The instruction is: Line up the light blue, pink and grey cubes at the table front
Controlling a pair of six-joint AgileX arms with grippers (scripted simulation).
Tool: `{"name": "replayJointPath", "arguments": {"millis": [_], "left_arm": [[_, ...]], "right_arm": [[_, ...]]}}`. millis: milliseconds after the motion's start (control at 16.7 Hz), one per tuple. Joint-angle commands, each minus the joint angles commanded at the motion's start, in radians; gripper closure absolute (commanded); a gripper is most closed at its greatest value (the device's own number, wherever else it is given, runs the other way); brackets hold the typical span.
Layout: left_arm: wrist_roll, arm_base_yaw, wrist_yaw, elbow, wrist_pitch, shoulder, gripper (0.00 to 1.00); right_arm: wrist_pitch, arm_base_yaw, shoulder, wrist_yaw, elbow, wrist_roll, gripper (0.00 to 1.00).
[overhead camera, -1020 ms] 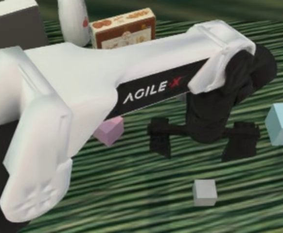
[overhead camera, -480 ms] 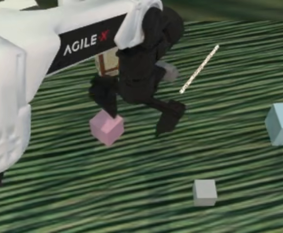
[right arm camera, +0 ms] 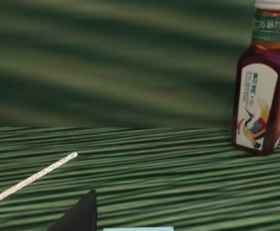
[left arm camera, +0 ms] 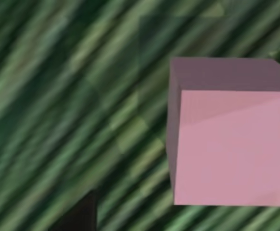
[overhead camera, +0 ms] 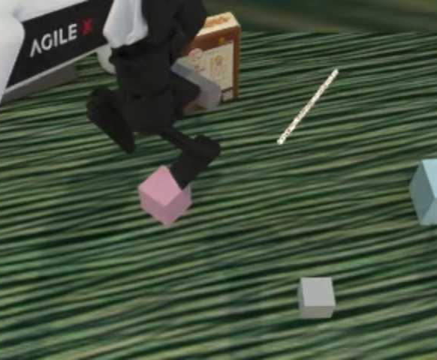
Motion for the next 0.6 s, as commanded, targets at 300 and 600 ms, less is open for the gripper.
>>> {"name": "replayJointPath", "arguments": {"millis": [300, 600], "left_arm": [[-0.001, -0.004, -0.001, 0.0, 0.002, 0.005, 0.0], [0.0, 0.0, 0.0, -0.097, 0.147, 0.049, 0.0]], "right_arm": [[0.0, 0.0, 0.0, 0.0, 0.0, 0.0, 0.0], [0.0, 0.0, 0.0, 0.0, 0.0, 0.0, 0.0]]}}
